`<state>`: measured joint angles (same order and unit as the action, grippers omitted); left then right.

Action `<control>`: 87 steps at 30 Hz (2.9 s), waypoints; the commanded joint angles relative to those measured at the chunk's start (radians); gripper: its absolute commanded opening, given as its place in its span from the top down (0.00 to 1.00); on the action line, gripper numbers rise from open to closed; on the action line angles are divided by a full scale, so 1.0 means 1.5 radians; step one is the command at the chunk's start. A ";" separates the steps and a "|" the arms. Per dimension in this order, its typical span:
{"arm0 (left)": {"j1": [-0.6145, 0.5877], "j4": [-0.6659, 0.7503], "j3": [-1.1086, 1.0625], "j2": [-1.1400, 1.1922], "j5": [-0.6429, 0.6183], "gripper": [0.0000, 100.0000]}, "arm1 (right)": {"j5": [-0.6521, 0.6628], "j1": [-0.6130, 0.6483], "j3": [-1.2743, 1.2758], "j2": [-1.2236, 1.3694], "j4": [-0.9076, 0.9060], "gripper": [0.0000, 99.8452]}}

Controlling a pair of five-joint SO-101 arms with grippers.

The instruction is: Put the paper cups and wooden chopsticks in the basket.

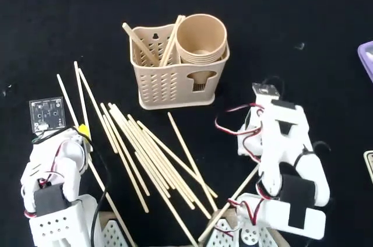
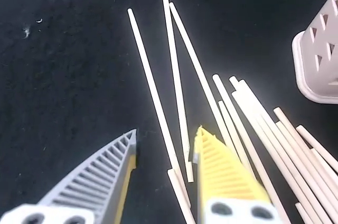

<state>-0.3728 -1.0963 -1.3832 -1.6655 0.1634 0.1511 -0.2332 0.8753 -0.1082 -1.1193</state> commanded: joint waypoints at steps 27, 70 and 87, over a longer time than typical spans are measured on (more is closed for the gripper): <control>0.024 0.028 -0.021 -0.007 -0.029 0.82 | -0.035 0.089 -0.124 -0.033 -0.060 0.99; 0.024 0.032 -0.086 -0.008 -0.030 0.82 | -0.106 0.449 -0.843 -0.311 -0.131 0.99; 0.024 0.032 -0.096 -0.008 -0.030 0.82 | -0.106 0.413 -0.841 -0.199 0.179 0.99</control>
<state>-0.3391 -1.0733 -1.5397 -1.6686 0.1281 -0.0176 0.4219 -0.3736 -0.4396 -0.9122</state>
